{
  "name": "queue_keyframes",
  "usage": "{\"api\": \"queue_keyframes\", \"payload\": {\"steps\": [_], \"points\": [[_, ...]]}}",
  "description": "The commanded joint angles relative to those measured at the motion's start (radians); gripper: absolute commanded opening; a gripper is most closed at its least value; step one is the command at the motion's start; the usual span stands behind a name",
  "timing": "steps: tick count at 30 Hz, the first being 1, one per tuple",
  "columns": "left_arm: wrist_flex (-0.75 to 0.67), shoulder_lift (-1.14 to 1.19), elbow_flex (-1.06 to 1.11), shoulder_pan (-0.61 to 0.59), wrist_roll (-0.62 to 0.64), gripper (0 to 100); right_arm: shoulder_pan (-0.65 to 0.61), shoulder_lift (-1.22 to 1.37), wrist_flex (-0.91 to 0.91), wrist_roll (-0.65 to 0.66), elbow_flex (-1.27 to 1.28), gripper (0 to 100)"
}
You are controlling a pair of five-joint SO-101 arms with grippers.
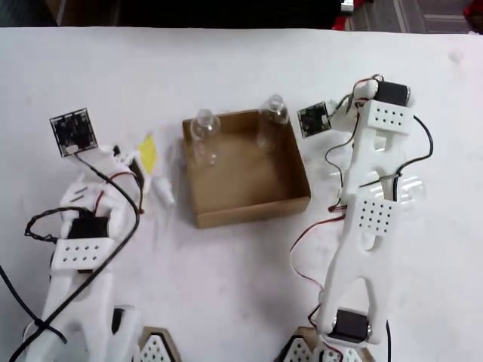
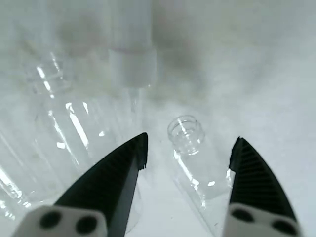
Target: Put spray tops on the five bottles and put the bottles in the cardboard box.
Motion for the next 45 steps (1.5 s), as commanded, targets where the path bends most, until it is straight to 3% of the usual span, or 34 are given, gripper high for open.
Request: {"api": "queue_keyframes", "payload": {"steps": [1,24,32,38,45], "points": [[-0.029,-0.005,-0.012,-0.01,0.003,23,-0.004,-0.012,-0.016,0.014,-0.005,24.1],[-0.029,-0.005,-0.014,-0.01,0.003,23,-0.001,0.038,-0.079,0.009,-0.015,23.6],[-0.029,-0.005,-0.014,-0.01,0.003,23,-0.007,0.039,-0.099,0.009,-0.015,7.1],[-0.029,-0.005,-0.014,-0.01,0.003,23,-0.021,0.038,-0.113,0.005,-0.015,4.6],[-0.029,-0.005,-0.014,-0.01,0.003,23,-0.059,0.036,-0.232,-0.212,-0.015,4.2]]}}
